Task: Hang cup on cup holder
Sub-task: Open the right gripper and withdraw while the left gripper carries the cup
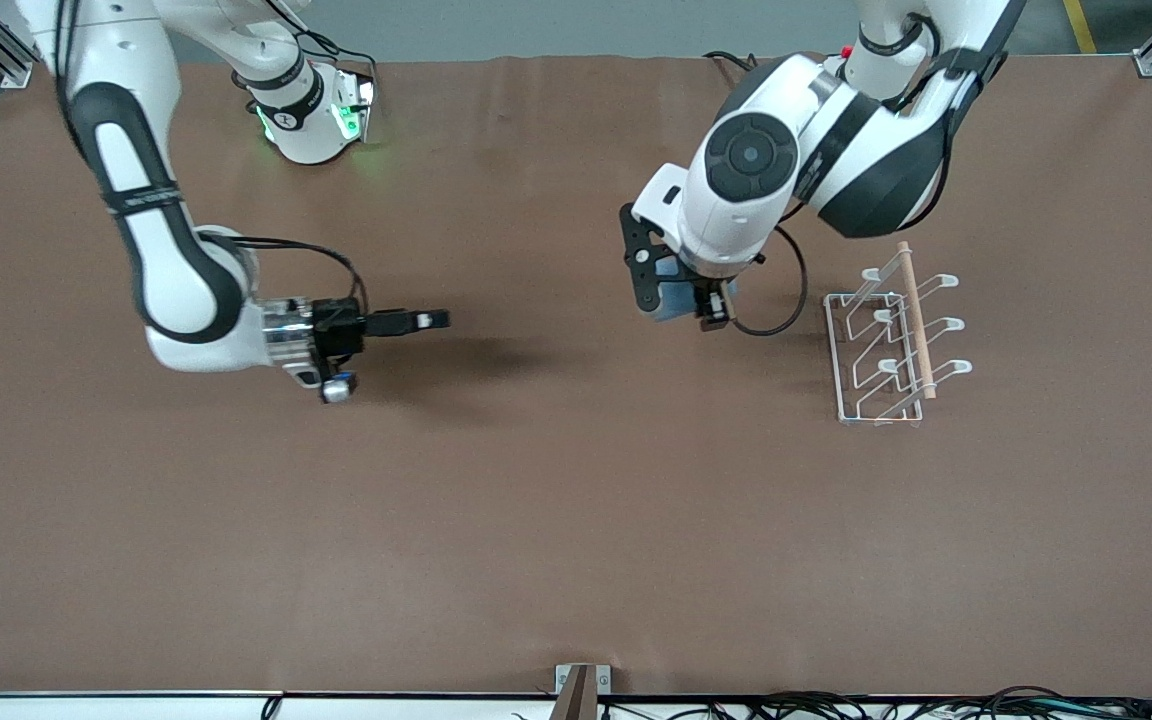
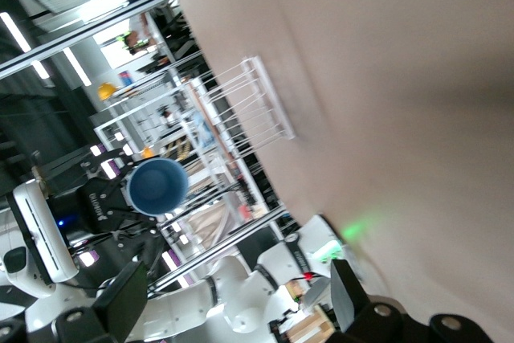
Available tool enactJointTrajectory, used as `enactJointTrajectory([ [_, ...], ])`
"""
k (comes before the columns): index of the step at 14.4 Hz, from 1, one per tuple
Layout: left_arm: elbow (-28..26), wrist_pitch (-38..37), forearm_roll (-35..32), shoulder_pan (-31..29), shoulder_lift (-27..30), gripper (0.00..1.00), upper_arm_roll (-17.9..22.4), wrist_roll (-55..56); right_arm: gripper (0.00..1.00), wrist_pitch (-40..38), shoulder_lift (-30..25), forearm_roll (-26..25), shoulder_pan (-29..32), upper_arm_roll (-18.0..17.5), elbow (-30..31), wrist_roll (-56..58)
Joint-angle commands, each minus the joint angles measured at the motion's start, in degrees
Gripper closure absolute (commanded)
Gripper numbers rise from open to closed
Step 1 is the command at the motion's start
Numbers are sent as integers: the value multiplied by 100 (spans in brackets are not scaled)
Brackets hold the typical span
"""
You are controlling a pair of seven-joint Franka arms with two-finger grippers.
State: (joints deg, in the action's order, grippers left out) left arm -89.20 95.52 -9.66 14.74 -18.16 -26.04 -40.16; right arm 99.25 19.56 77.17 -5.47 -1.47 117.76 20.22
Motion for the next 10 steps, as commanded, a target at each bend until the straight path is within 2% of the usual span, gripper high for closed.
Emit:
enactJointTrajectory([
  [1, -45, -759, -1304, 133, 242, 95, -68, -27, 0, 24, -391, -1155, 624, -64, -129, -299],
  [2, -45, -1050, -1789, 186, 242, 100, -172, -36, 0, 33, -444, -1595, 818, -55, -261, -299],
  [6, -159, -2053, -2933, 222, 146, 100, -288, -88, 0, 287, -471, -3634, 1083, 251, -1007, -606],
  [8, -282, -2397, -3663, 222, -108, 100, -288, -369, 0, 593, -480, -4933, 1057, 270, -1350, -965],
  [10, -509, -2512, -4278, 143, -328, 100, -279, -501, 0, 1129, -672, -6200, 1013, 261, -1378, -1142],
])
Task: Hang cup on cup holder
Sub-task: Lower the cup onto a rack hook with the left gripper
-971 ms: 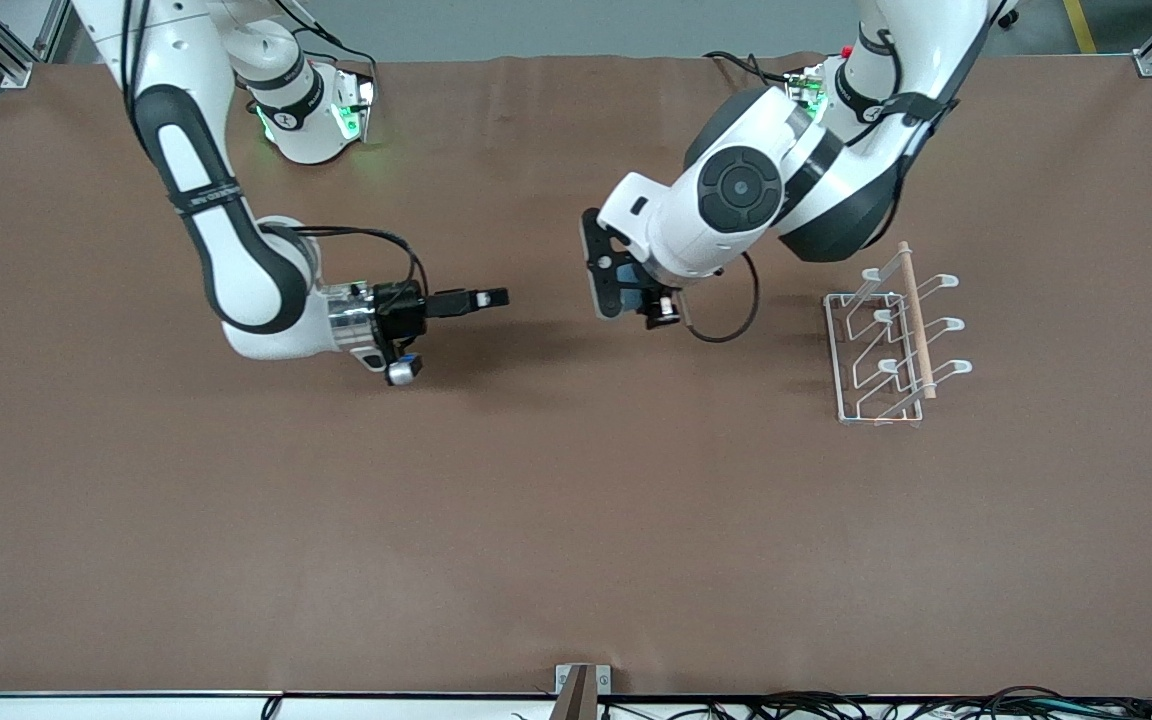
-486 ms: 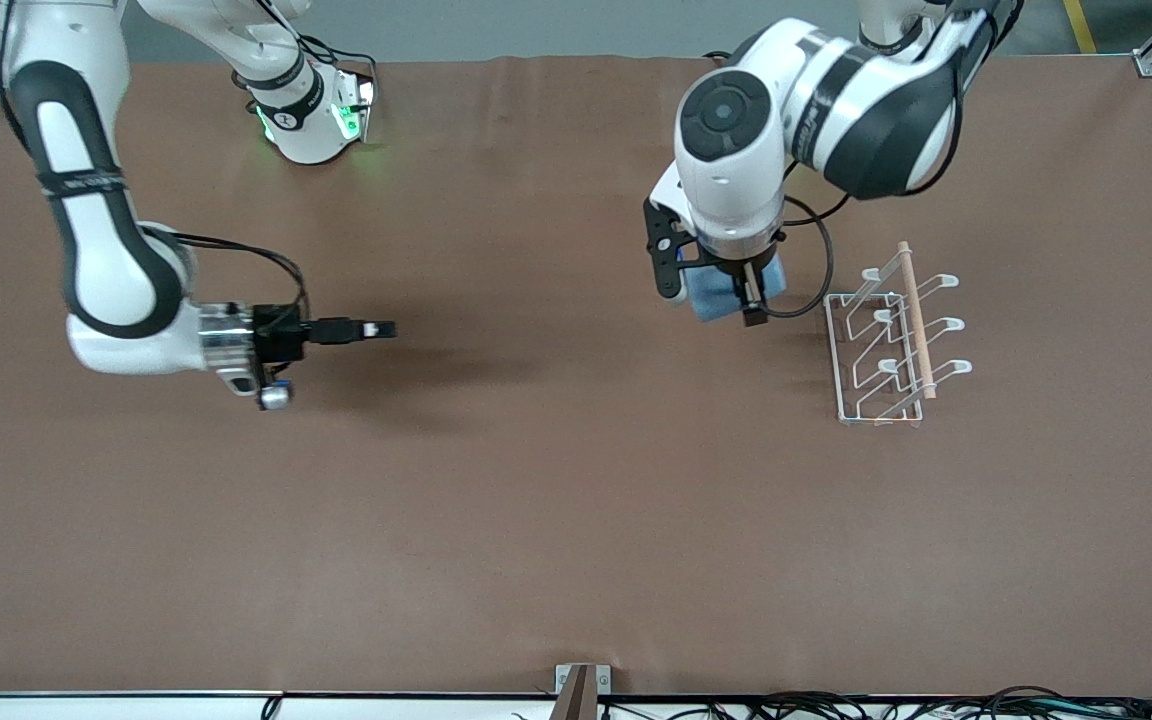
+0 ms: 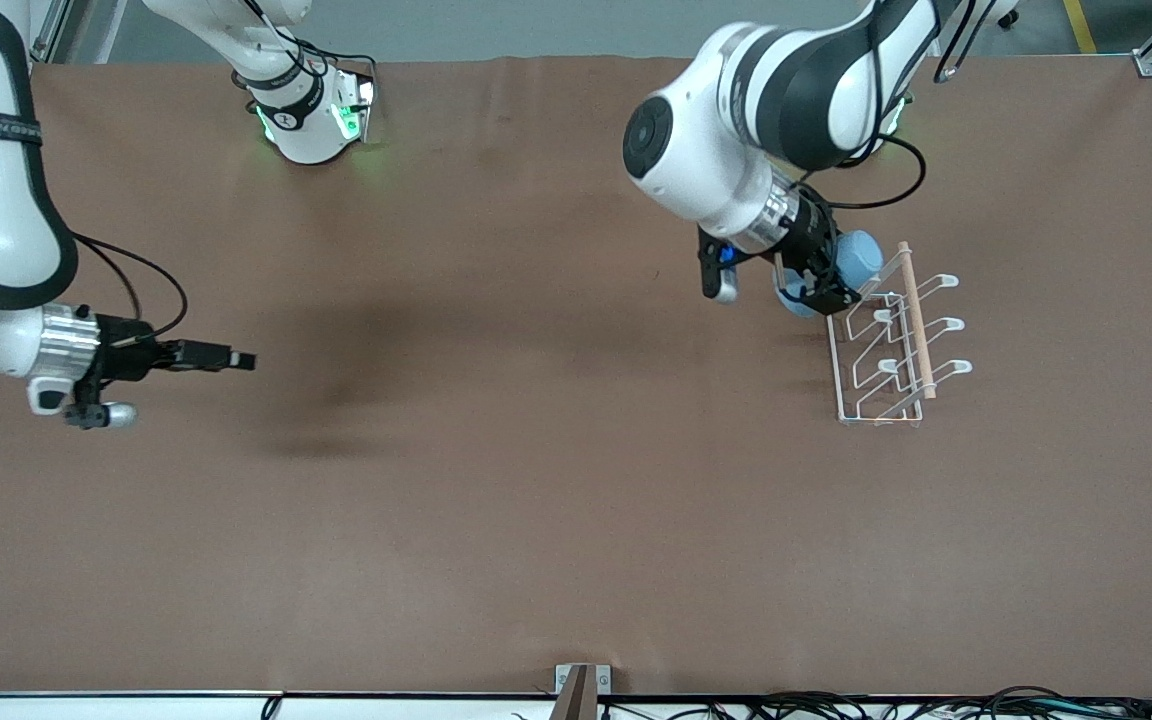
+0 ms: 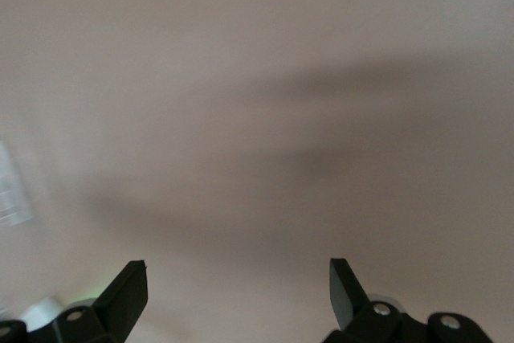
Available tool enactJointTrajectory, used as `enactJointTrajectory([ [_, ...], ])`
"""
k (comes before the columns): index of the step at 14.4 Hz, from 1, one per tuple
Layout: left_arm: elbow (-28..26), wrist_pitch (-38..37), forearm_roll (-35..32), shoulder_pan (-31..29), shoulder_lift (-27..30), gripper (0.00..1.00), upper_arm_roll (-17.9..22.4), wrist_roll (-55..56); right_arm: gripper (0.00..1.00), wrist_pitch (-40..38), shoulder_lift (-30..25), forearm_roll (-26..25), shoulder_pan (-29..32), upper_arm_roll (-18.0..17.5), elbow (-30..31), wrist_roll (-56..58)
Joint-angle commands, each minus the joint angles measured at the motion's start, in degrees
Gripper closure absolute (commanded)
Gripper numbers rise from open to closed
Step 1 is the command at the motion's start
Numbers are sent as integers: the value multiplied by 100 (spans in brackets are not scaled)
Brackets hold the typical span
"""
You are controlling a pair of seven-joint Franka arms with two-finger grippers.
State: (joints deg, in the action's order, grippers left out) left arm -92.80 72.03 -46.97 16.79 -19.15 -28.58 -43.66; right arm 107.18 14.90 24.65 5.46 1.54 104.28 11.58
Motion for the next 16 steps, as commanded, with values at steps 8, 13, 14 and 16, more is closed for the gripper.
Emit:
enactJointTrajectory([
  [8, -881, -172, -2333, -616, -1125, 100, 19, -134, 0, -170, -1253, -2166, -124, -40, -328, -744],
  [13, -872, -172, -2825, -642, -1635, 100, 36, -64, 0, -1584, -1366, -2579, -80, -31, -1305, -1445],
  [14, -854, -172, -2861, -642, -1688, 100, 36, -55, 0, -1804, -1515, -2579, -80, -40, -1349, -1682],
  [16, -854, -172, -2861, -642, -1750, 100, 36, 58, 0, -1990, -1858, -2518, -107, -49, -1297, -1982],
])
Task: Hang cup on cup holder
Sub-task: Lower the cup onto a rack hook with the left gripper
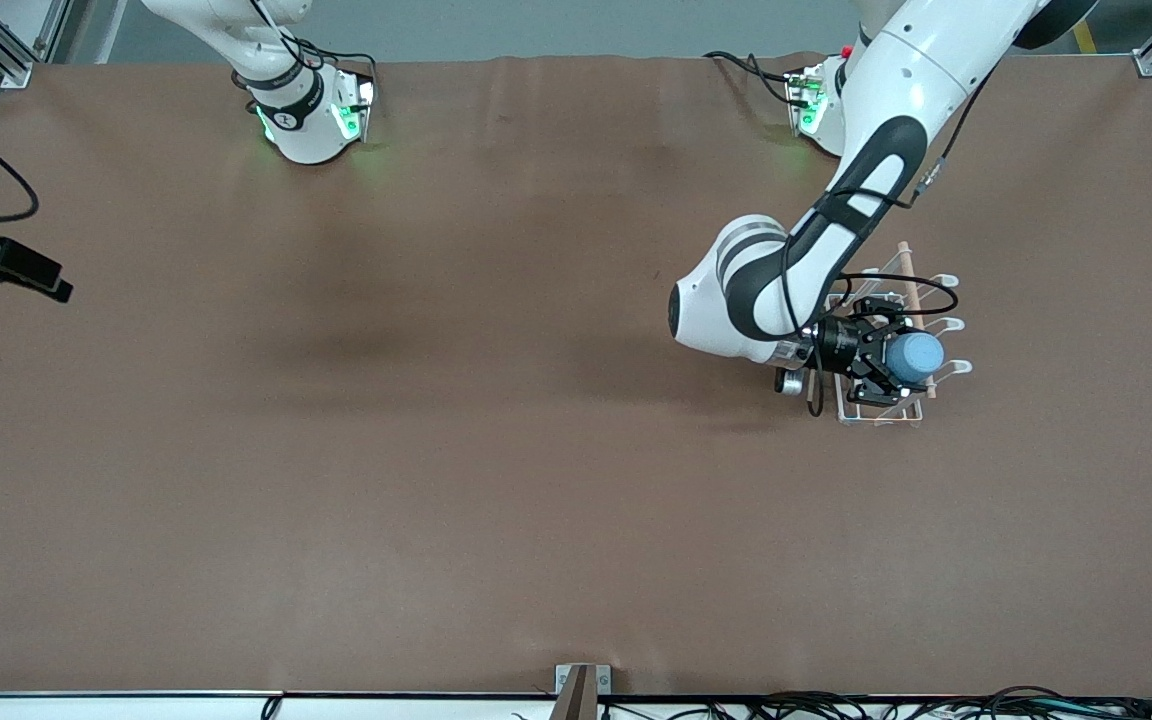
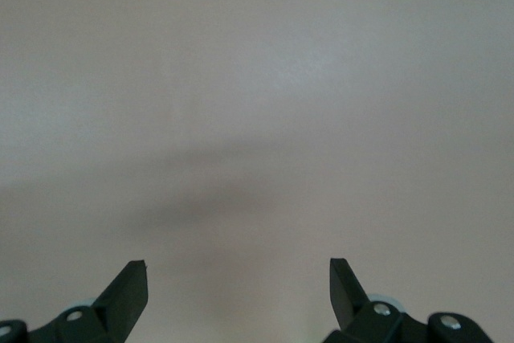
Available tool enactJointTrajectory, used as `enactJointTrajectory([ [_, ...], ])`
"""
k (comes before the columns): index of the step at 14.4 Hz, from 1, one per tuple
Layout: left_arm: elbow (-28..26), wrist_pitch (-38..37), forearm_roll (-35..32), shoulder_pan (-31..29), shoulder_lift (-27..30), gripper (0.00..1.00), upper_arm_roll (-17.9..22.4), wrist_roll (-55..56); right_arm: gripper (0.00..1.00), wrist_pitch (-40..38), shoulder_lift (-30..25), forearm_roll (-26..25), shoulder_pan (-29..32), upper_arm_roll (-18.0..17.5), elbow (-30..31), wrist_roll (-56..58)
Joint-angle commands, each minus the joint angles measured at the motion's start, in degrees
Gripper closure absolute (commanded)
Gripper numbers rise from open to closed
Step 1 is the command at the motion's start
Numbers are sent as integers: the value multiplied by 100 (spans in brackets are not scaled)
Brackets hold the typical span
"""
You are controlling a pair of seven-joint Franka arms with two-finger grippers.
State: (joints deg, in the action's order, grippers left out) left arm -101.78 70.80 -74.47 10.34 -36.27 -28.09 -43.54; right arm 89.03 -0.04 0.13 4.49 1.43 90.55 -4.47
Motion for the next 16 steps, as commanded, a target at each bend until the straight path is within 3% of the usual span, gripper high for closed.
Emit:
enactJointTrajectory([
  [1, 44, -49, -120, 3, -125, 100, -12, 125, 0, -263, -391, -31, -19, -72, 51, -745],
  [4, 35, -49, -112, 3, -336, 99, -12, 398, 0, -307, -374, -92, -36, -73, -36, -1030],
  [7, 35, -49, -103, -23, -521, 97, -12, 609, 0, -299, -356, -118, -27, -55, -230, -181],
  [10, 9, -66, -77, -58, -627, 93, -12, 785, 0, -299, -348, -75, -10, -38, -248, -19],
  [11, 0, -75, -42, -67, -627, 72, -12, 820, 0, -255, -322, -84, -27, -37, -248, -10],
  [14, 35, -84, 151, -146, -566, 32, -21, 891, 0, -158, -304, -101, -19, -55, -239, -10],
  [15, 53, -84, 274, -163, -504, 23, -21, 926, 0, -149, -304, -101, -27, -46, -239, -10],
  [16, 122, -101, 432, -164, -417, 0, -21, 961, 0, -123, -304, -101, -27, -46, -239, -10],
])
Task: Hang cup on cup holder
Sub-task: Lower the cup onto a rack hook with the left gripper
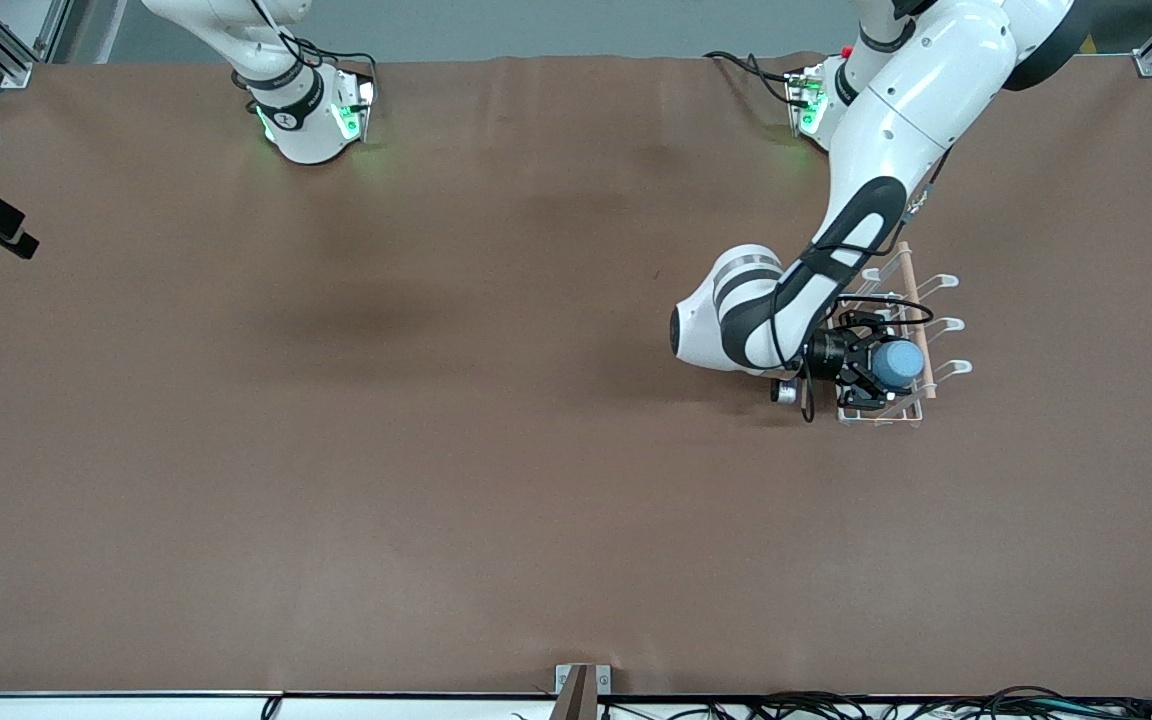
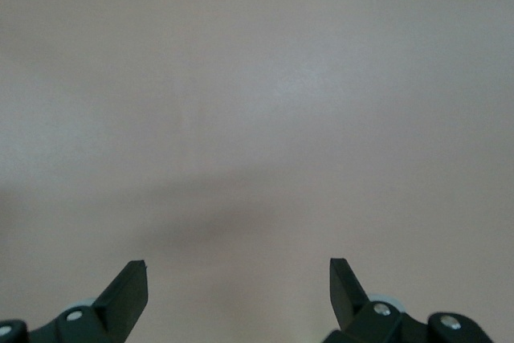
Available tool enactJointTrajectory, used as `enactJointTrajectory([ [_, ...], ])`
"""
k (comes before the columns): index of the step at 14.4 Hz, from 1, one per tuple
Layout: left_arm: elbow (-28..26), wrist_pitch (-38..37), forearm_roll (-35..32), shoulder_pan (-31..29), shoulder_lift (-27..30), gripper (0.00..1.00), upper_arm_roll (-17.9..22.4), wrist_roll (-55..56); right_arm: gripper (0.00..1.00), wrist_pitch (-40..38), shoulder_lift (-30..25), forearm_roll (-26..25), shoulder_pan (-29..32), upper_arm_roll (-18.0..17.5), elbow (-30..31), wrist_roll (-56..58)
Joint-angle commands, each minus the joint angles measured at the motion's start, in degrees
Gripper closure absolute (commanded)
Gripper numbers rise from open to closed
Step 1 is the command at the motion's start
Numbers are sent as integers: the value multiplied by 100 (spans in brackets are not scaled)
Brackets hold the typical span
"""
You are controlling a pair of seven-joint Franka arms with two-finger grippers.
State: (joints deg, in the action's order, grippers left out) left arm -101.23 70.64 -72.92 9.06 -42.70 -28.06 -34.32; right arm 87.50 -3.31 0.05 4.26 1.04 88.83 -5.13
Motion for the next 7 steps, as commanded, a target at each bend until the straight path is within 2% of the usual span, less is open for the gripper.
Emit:
enactJointTrajectory([
  [1, 94, -138, 374, -45, 384, 0, -24, 48, 0, 39, 24, -93, -4, -16, -67, 56],
  [7, 410, -174, 831, -71, 1088, 0, -50, 30, 0, 188, 50, -102, 49, -7, -58, 56],
])
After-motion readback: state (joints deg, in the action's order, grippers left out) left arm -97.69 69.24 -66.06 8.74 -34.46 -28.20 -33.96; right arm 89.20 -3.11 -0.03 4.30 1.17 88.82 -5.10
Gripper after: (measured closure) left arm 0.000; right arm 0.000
